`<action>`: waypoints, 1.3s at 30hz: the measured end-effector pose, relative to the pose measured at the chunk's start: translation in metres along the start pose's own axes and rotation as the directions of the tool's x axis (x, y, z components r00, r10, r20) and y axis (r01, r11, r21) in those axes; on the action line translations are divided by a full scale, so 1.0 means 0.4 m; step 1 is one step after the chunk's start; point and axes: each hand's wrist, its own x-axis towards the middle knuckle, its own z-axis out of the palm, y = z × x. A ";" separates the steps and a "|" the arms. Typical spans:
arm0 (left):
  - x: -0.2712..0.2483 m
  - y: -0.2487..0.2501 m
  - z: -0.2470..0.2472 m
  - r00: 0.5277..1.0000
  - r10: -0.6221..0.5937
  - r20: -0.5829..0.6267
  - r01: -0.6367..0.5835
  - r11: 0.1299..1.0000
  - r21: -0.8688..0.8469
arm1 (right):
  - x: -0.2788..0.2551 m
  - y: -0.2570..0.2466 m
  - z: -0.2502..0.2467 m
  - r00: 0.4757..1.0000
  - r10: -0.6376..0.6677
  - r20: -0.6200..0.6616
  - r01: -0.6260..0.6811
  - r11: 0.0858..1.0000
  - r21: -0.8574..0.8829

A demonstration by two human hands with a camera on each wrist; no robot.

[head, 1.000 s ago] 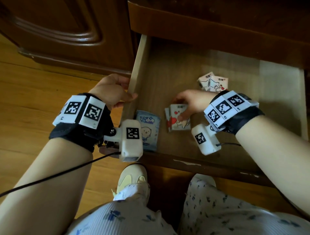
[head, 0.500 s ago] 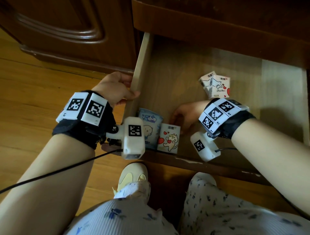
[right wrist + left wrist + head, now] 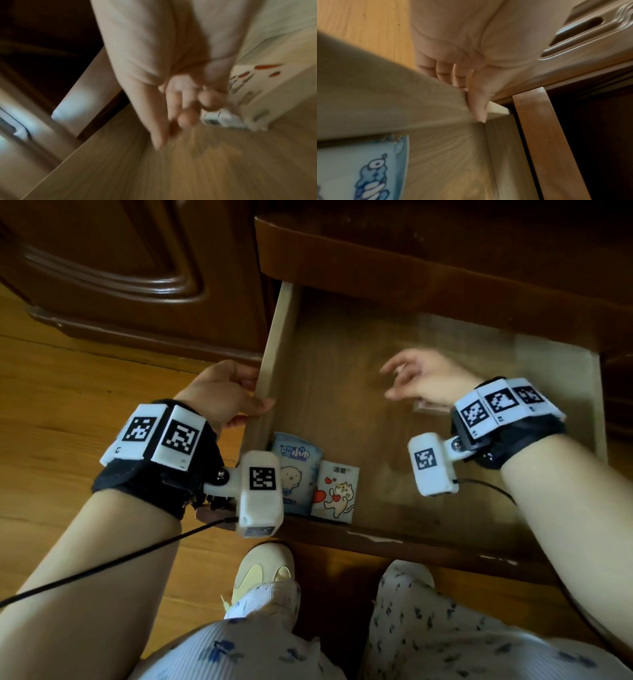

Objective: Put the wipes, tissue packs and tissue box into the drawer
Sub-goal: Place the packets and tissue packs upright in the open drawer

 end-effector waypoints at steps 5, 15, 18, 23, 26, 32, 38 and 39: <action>0.002 -0.004 0.002 1.000 0.020 -0.010 -0.020 1.000 0.014 | 0.025 0.084 -0.022 0.864 0.184 -0.469 -0.201 0.979 0.014; -0.008 0.004 0.003 1.000 0.011 -0.008 -0.011 1.000 0.018 | 0.055 0.077 0.001 0.915 0.174 -0.365 -0.218 0.972 -0.083; -0.009 0.007 0.002 1.000 0.002 -0.001 -0.002 0.999 0.032 | 0.069 0.072 -0.001 0.944 0.139 -0.300 -0.196 0.966 -0.170; -0.013 0.012 0.004 1.000 -0.003 -0.014 0.004 0.997 0.071 | 0.079 0.067 -0.020 0.953 0.139 -0.270 -0.196 0.961 -0.195; -0.017 0.013 0.008 1.000 0.003 -0.014 -0.002 0.996 0.084 | 0.068 0.065 -0.032 0.974 0.164 -0.159 -0.199 0.950 -0.241; -0.028 0.019 0.012 0.999 0.017 -0.032 -0.015 0.996 0.085 | 0.011 0.066 -0.032 0.971 0.225 0.083 -0.186 0.925 -0.332; -0.036 0.022 0.021 0.998 0.013 -0.065 -0.009 0.998 0.069 | -0.037 0.087 0.020 0.915 0.295 0.276 -0.187 0.914 -0.359; -0.037 0.022 0.022 0.997 0.006 -0.071 -0.001 0.998 0.066 | -0.044 0.091 0.028 0.898 0.310 0.311 -0.205 0.923 -0.325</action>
